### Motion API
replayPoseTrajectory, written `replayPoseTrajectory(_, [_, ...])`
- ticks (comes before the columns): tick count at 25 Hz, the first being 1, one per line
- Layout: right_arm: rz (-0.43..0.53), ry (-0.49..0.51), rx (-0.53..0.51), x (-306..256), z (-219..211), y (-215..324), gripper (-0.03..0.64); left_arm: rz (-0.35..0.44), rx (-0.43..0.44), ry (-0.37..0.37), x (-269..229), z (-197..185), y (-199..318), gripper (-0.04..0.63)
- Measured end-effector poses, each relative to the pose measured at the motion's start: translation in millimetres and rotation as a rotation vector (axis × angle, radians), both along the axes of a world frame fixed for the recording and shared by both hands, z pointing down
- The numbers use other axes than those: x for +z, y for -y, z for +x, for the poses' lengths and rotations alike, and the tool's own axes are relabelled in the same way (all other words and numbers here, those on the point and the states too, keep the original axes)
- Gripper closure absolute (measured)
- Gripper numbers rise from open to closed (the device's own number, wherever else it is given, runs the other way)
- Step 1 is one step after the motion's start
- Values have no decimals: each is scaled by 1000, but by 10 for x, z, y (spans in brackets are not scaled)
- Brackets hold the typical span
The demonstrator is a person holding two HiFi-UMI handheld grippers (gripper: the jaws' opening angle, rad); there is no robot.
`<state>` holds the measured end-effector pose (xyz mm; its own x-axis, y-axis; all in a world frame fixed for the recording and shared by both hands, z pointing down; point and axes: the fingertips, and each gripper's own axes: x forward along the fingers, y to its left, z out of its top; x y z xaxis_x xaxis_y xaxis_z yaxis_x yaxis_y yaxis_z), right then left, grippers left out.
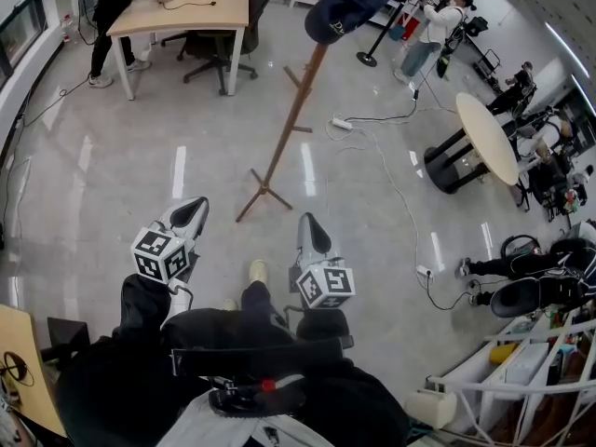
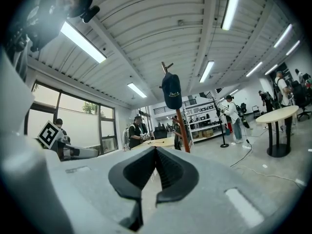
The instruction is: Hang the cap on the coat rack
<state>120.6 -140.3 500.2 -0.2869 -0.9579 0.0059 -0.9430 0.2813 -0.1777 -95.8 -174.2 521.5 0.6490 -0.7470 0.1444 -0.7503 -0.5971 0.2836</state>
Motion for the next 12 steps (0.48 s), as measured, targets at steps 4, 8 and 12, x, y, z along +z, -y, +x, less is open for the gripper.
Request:
replayPoseTrajectory(4, [-5, 0, -1, 10, -6, -3, 614, -4, -1, 3, 2, -7, -8, 592])
replayPoseTrajectory(8, [-8, -1, -2, 6, 15, -12, 614, -2, -1, 4, -9, 11, -17, 592])
replayPoseTrajectory(12, [-4, 0, 0, 5, 43, -15, 614, 1, -1, 4, -11, 32, -20, 592])
